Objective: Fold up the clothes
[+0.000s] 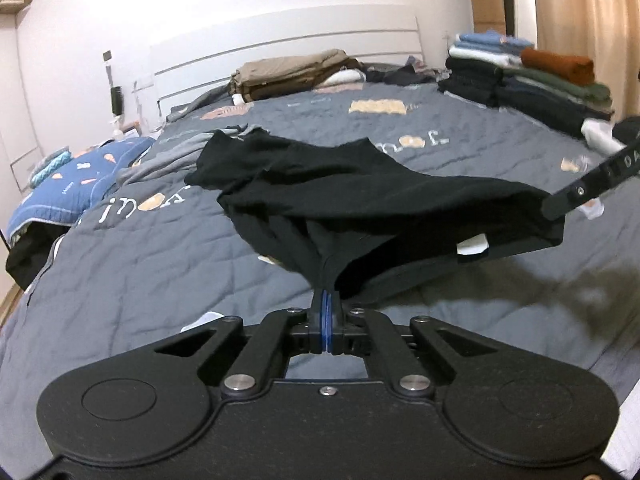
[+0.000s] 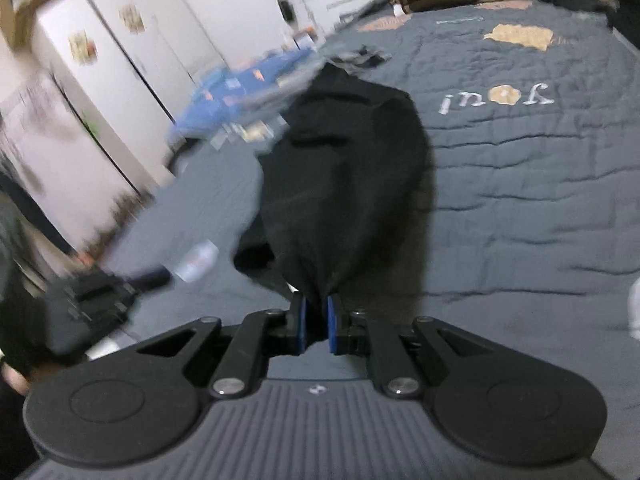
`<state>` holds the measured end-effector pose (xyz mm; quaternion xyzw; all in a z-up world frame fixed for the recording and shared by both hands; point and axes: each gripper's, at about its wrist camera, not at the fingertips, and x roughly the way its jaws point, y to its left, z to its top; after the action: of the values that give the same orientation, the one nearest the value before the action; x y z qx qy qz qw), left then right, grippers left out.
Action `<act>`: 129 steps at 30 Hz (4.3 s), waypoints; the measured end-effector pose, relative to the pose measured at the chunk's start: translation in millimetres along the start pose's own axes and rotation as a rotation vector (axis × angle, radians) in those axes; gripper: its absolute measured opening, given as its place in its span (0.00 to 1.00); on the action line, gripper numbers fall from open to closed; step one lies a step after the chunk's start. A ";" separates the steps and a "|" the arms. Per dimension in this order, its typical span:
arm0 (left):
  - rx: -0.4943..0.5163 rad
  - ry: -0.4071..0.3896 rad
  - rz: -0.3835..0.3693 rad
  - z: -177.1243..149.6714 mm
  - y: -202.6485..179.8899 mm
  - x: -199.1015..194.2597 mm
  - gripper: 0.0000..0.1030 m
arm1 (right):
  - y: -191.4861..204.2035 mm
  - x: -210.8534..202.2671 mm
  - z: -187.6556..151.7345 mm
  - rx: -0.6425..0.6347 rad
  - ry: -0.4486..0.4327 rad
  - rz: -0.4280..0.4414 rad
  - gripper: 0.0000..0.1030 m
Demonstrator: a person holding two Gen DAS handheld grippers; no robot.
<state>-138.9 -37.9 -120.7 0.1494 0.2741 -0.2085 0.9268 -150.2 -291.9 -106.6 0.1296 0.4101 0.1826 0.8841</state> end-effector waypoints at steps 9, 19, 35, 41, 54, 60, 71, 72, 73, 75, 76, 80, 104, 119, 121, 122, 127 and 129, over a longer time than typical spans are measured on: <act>0.016 -0.011 0.052 -3.0 -11.2 13.6 0.72 | -6.5 -15.8 3.4 -0.016 -0.029 -0.065 0.20; -0.008 -0.034 0.067 3.5 -12.5 16.4 0.72 | 17.3 30.6 12.3 -0.147 -0.127 -0.029 0.37; -0.095 -0.052 0.135 7.6 10.2 13.2 0.91 | 59.2 107.4 8.8 -0.389 -0.105 -0.026 0.37; -0.116 -0.046 0.144 8.7 14.1 13.5 0.92 | 60.9 129.8 -2.5 -0.479 -0.046 -0.104 0.37; -0.127 -0.042 0.156 9.4 17.1 13.0 0.92 | 29.8 90.2 25.1 -0.184 -0.155 -0.099 0.00; -0.121 -0.039 0.155 8.6 17.6 14.0 0.92 | -13.9 53.6 42.3 0.068 -0.243 -0.068 0.00; -0.047 -0.065 -0.018 9.6 -13.3 16.3 0.92 | -91.0 34.5 36.0 0.327 -0.245 -0.200 0.00; -0.032 -0.071 -0.043 10.1 -19.1 17.1 0.92 | -93.5 35.1 34.8 0.329 -0.230 -0.205 0.00; -0.015 -0.074 -0.067 10.6 -26.8 18.9 0.92 | -96.0 35.8 33.6 0.331 -0.214 -0.209 0.00; 0.019 -0.079 -0.116 11.5 -42.5 22.8 0.92 | -101.0 36.7 31.2 0.338 -0.184 -0.218 0.01; 0.042 -0.081 -0.141 11.8 -52.1 25.0 0.92 | -102.8 35.1 30.2 0.354 -0.180 -0.213 0.02; 0.138 -0.088 -0.218 12.7 -83.8 35.1 0.92 | -109.1 25.1 27.3 0.388 -0.163 -0.189 0.04; 0.376 -0.022 -0.198 5.0 -182.1 111.6 0.18 | -138.8 -17.2 -11.8 0.275 -0.053 -0.066 0.10; -0.255 -0.140 -0.163 56.6 -49.4 70.3 0.07 | -68.0 8.0 -26.6 0.008 -0.051 0.013 0.31; -0.303 -0.153 -0.146 57.9 -33.5 64.1 0.07 | -58.2 12.1 -26.8 -0.026 -0.064 0.010 0.36; -0.325 -0.157 -0.138 57.5 -26.4 61.9 0.07 | -53.1 14.2 -26.7 -0.043 -0.072 0.007 0.37; -0.405 -0.157 -0.099 53.0 2.3 55.1 0.07 | -20.4 29.3 -23.7 -0.139 -0.136 0.018 0.42; -0.418 -0.153 -0.086 50.1 10.9 51.9 0.07 | -6.2 39.4 -21.2 -0.158 -0.151 0.033 0.44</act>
<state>-71.9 -63.9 -108.2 -0.0739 0.2464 -0.1970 0.9461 -141.7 -278.9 -149.0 0.0797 0.3246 0.2185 0.9168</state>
